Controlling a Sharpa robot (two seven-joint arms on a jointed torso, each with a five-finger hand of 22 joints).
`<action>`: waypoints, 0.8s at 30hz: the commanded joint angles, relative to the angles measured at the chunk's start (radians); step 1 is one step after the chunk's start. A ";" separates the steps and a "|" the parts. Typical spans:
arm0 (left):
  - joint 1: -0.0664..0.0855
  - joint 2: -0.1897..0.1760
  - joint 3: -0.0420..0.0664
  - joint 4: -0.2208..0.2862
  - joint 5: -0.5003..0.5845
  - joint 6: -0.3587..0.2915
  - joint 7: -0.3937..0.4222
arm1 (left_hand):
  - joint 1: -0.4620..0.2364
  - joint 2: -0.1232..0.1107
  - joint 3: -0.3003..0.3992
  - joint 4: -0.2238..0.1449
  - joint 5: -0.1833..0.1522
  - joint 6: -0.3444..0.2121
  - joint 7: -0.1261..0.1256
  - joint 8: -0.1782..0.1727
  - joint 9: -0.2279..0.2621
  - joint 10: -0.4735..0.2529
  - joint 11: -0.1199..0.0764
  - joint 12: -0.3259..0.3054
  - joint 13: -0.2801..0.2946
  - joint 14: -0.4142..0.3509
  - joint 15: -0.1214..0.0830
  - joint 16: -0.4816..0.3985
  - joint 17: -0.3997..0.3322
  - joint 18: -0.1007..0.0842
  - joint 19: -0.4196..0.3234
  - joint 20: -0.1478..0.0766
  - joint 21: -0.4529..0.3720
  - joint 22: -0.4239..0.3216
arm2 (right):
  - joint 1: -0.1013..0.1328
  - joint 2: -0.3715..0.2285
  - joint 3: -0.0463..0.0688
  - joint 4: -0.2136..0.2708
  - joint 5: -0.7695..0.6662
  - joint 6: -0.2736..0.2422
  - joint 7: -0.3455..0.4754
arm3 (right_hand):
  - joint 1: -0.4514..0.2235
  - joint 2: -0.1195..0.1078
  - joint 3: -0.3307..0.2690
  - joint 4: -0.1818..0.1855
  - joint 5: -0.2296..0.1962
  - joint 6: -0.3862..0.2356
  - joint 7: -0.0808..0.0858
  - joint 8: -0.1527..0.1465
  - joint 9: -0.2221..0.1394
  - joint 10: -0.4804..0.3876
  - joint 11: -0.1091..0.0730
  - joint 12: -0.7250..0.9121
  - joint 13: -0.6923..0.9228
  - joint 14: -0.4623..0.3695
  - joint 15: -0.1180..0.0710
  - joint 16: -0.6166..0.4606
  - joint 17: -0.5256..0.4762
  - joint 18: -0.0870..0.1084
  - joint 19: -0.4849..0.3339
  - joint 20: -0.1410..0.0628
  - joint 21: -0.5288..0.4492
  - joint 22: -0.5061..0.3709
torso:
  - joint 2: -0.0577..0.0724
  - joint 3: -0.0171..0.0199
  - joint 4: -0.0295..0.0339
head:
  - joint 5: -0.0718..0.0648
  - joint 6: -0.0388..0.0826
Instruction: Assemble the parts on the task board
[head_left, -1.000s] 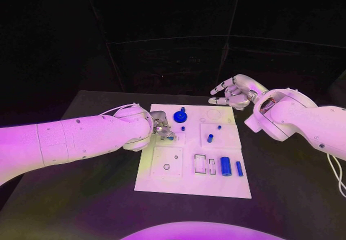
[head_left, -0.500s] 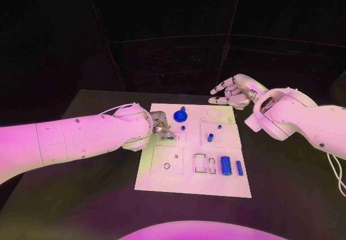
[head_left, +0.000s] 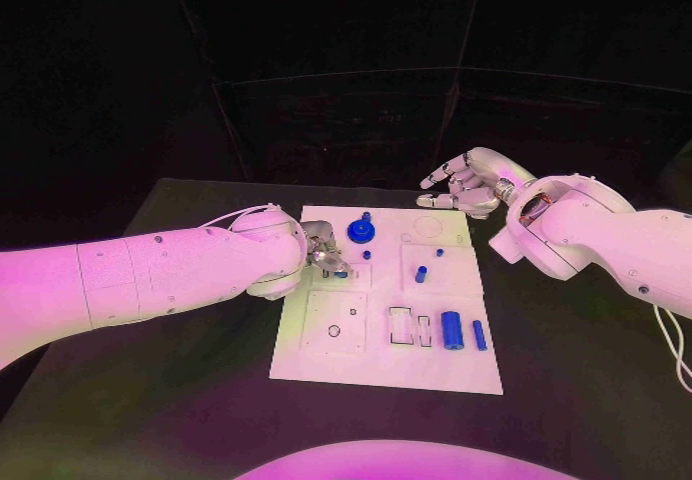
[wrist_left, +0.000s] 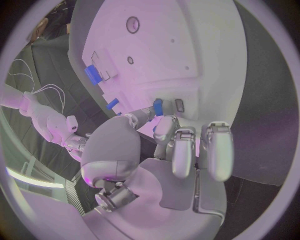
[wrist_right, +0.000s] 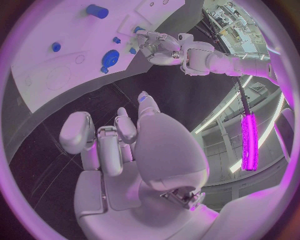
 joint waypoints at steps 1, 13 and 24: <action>-0.003 0.007 -0.003 -0.006 0.014 0.027 -0.006 | -0.012 -0.001 0.083 -0.081 -0.001 -0.001 -0.009 0.005 0.002 0.005 -0.002 0.005 0.001 0.105 -0.006 0.003 0.263 -0.010 0.031 -0.008 -0.002 0.110 | 0.002 0.002 0.001 0.001 -0.003 0.007 0.000 | -0.001 0.001 -0.004 0.001 0.004 -0.003 -0.001 0.007 0.000 -0.007 0.001 -0.004 -0.001 0.076 -0.004 -0.005 0.144 0.009 -0.007 0.000 -0.005 -0.001 | 0.000 0.0002 0.0003 | -0.001 0.000; -0.002 0.023 -0.002 -0.030 0.048 0.063 -0.013 | -0.032 -0.001 0.055 -0.068 -0.003 0.005 -0.013 0.005 0.004 0.008 -0.004 0.011 0.007 0.105 -0.009 0.003 0.263 -0.010 0.032 -0.010 -0.002 0.112 | 0.002 0.006 0.001 -0.002 -0.003 0.013 -0.003 | 0.000 0.001 -0.005 0.002 0.005 -0.003 -0.001 0.007 0.000 -0.009 0.001 -0.005 -0.002 0.075 -0.004 -0.007 0.143 0.009 -0.007 0.000 -0.006 -0.002 | 0.000 -0.0003 0.0009 | -0.003 -0.004; -0.002 0.031 -0.002 -0.036 0.051 0.057 -0.011 | -0.060 0.003 0.011 -0.045 -0.004 0.024 -0.018 0.004 0.001 0.019 -0.008 0.026 0.022 0.105 -0.012 0.003 0.263 -0.010 0.033 -0.013 -0.002 0.114 | 0.002 0.008 0.001 -0.004 -0.003 0.018 -0.004 | 0.000 0.001 -0.005 0.002 0.005 -0.003 -0.001 0.007 0.000 -0.009 0.001 -0.005 -0.002 0.075 -0.004 -0.007 0.143 0.009 -0.007 0.000 -0.006 -0.002 | 0.000 0.0003 0.0013 | -0.006 -0.005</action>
